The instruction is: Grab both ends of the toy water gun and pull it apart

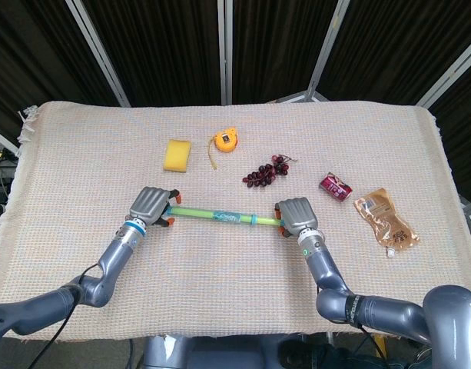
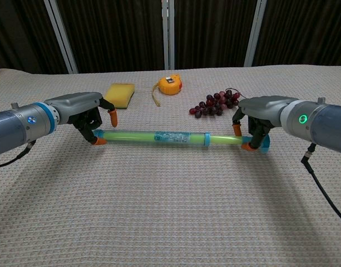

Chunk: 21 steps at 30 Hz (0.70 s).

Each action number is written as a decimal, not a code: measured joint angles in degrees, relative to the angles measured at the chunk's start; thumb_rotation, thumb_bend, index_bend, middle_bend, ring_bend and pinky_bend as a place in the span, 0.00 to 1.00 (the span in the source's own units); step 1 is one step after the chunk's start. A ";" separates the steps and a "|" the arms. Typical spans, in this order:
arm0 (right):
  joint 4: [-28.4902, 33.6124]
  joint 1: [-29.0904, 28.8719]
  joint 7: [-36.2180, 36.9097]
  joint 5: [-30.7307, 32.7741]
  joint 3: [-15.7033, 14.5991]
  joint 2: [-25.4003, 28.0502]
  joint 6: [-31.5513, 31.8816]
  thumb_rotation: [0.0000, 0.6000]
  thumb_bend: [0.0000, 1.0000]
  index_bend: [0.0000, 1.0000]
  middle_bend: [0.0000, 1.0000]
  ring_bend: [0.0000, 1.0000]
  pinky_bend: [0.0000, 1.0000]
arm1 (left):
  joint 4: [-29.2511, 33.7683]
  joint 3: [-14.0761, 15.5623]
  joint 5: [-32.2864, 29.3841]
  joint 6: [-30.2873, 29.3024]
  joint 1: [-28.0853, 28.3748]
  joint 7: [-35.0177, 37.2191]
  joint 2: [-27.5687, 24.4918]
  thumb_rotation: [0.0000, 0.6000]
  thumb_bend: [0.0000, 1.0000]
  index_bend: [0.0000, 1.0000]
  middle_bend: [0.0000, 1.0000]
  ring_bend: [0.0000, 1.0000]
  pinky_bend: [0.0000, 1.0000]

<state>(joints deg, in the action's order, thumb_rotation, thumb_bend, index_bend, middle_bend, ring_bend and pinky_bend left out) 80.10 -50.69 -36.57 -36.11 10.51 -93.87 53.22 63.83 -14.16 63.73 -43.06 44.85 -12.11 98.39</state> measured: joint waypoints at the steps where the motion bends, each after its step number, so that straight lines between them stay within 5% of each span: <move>1: -0.03 -0.05 0.08 0.04 0.03 0.07 -0.07 1.00 0.38 0.68 1.00 1.00 1.00 | -0.33 0.07 -0.40 0.22 0.33 -0.33 0.35 1.00 0.28 0.41 0.89 0.88 1.00; 10: 0.05 -0.18 0.36 0.14 -0.06 0.54 -0.16 1.00 0.38 0.68 1.00 1.00 1.00 | -2.66 0.62 -2.35 1.28 1.63 -0.84 2.54 1.00 0.30 0.44 0.89 0.88 1.00; 17: 0.40 -0.13 0.80 -0.05 -0.11 1.29 -0.11 1.00 0.38 0.68 1.00 1.00 1.00 | -3.75 0.52 -2.85 0.54 2.13 -0.28 3.42 1.00 0.42 0.69 0.89 0.88 1.00; 21: 0.76 -0.07 0.88 -0.12 -0.14 1.69 0.15 1.00 0.38 0.68 1.00 1.00 1.00 | -3.59 0.54 -2.63 -0.23 2.13 -0.06 3.27 1.00 0.45 0.76 0.89 0.88 1.00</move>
<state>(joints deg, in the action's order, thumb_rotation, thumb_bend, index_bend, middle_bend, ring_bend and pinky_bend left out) 80.86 -50.76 -35.69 -36.23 10.37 -92.18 53.37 60.24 -13.62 61.10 -43.29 46.98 -12.17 101.66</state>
